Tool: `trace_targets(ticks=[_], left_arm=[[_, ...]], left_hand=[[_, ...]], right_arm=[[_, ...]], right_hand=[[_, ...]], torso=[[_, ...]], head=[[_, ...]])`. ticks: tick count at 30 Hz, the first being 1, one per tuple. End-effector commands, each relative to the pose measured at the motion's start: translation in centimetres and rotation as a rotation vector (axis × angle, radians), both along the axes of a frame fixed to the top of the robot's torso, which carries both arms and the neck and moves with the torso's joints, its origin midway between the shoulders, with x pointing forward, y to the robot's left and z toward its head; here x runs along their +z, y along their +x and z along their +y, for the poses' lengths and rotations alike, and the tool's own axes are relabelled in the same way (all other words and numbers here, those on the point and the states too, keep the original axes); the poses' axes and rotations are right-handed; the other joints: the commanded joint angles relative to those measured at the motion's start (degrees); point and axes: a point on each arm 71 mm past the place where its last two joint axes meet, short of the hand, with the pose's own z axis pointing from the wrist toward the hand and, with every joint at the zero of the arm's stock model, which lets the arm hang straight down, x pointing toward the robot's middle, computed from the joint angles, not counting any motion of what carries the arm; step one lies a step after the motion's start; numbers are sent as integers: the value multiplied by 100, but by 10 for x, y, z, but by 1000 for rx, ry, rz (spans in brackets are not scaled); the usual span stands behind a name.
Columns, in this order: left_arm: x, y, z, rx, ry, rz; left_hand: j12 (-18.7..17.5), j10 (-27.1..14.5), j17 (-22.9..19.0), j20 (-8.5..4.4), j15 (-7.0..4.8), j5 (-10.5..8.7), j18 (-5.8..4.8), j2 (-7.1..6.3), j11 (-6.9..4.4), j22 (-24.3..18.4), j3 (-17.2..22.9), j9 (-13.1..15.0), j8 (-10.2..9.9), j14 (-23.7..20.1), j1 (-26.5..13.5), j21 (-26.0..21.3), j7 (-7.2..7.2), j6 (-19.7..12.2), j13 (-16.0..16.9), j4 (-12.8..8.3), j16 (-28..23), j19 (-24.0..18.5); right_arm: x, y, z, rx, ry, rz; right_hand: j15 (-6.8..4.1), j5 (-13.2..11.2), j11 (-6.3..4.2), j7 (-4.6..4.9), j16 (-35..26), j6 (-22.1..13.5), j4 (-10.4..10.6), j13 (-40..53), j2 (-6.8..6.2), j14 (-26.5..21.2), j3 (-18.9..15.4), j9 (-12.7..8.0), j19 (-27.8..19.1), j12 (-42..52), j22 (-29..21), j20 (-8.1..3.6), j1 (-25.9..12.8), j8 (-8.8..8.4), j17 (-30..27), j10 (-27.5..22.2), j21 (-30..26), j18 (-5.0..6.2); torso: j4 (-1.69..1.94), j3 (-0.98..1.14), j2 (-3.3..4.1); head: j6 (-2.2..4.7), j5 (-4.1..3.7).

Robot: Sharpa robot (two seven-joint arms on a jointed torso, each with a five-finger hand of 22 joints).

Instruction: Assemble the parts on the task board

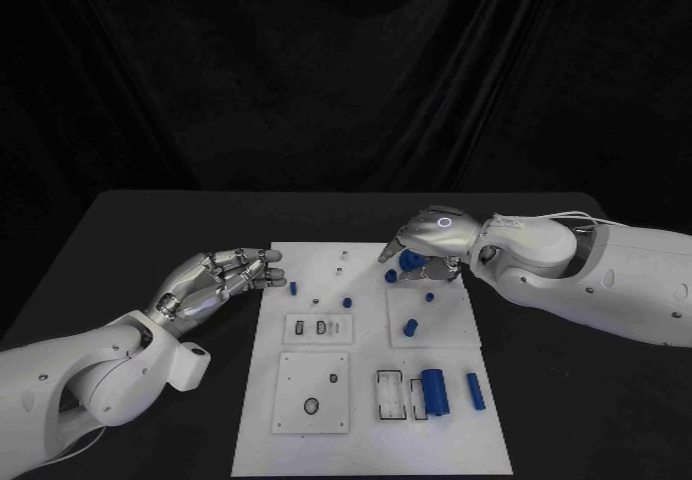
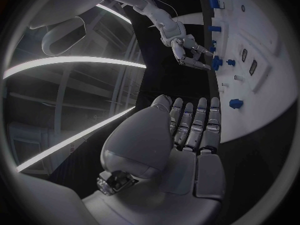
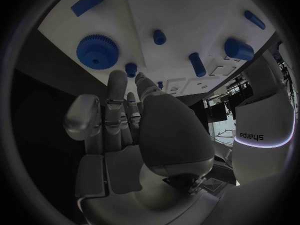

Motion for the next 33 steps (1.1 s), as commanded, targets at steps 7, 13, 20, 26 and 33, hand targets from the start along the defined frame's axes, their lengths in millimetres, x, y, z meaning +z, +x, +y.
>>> trace_targets(ticks=[7, 13, 20, 26, 33], left_arm=[[21, -8, 4, -27, -166, -216], [21, -8, 5, -27, -165, -214], [20, -8, 6, -24, -161, -212], [20, -7, 6, -25, -159, -210], [19, -5, 5, -27, -157, -206]], left_hand=[[-29, -13, -4, -2, 10, 36, -118, 12, 46, -8, 44, -9, -21, -54, 59, -22, 43, -11, -6, 5, -30, -41], [-33, -12, -4, -2, 11, 36, -119, 12, 48, -10, 56, -8, -22, -57, 62, -23, 44, -12, -5, 3, -32, -42], [-34, -11, -4, -2, 11, 36, -120, 11, 49, -11, 63, -8, -22, -58, 63, -24, 46, -11, -5, 2, -32, -42], [-35, -10, -4, -2, 11, 36, -121, 11, 50, -12, 67, -8, -22, -59, 64, -25, 47, -11, -4, 2, -33, -42], [-37, -9, -4, -3, 12, 35, -121, 10, 52, -13, 74, -8, -23, -60, 65, -25, 50, -12, -4, 2, -33, -42]], right_arm=[[-1, 2, 3, -9, 2, -42], [-6, 3, 4, 1, -6, -24], [-11, 5, 4, 5, -13, -10], [-17, 6, 5, 9, -15, -2], [-24, 9, 8, 14, -4, 12]], right_hand=[[143, 139, 11, 38, 108, 159, -26, 13, 40, -45, 84, 24, -35, -1, 41, 127, -26, 45, 17, 74, 61, -107], [185, 118, 2, 138, 148, 236, -54, 29, 75, -108, 119, 15, -93, 65, 46, 191, -79, 40, 1, 390, 65, -89], [188, 124, -4, 185, 163, 262, -81, 26, 95, -136, 146, 8, -122, 80, 77, 208, -89, 30, -12, 533, 81, -86], [180, 170, -19, 238, 171, 304, -102, 24, 115, -151, 179, 7, -143, 87, 110, 207, -90, 32, -24, 643, 98, -85], [176, 394, -22, 261, 179, 334, -161, 6, 147, -170, 294, -1, -168, 46, 190, 207, -37, 15, -44, 722, 142, -95]], torso=[[-2, -9, -25], [-23, -16, -1], [-14, -8, 34], [-14, -18, 34], [-24, -10, 3]], head=[[-81, 41], [-86, 35], [-62, 36], [-58, 39], [-103, 57]])
